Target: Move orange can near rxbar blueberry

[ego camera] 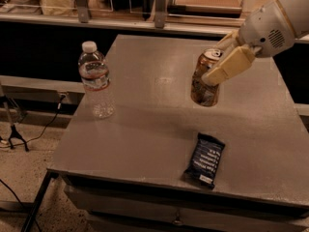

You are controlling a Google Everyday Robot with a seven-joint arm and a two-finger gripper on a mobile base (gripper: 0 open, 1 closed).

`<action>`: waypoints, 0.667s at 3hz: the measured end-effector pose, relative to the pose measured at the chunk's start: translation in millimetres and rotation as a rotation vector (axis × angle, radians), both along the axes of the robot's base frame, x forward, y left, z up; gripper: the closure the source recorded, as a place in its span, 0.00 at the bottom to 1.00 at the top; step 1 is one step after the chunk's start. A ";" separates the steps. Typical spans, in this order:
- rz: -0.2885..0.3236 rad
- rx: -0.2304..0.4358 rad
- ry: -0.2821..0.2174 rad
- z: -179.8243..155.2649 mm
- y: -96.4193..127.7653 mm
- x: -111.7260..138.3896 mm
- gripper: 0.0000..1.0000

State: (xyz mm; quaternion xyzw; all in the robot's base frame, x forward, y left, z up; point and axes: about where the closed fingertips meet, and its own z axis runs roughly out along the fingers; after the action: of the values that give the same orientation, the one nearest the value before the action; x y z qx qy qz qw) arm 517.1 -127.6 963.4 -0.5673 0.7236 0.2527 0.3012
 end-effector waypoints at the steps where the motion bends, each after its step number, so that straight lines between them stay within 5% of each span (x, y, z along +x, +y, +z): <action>1: 0.015 0.008 0.001 -7.0 3.4 0.7 1.00; 2: 0.035 0.041 -0.004 -23.0 5.0 -1.7 1.00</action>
Offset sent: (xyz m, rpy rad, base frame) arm -0.0078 -0.0016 -0.0498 0.1021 -0.0314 0.0600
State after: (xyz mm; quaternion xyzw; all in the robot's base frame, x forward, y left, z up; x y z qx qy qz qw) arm 515.5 -122.6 940.4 -0.5740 0.7076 0.2714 0.3100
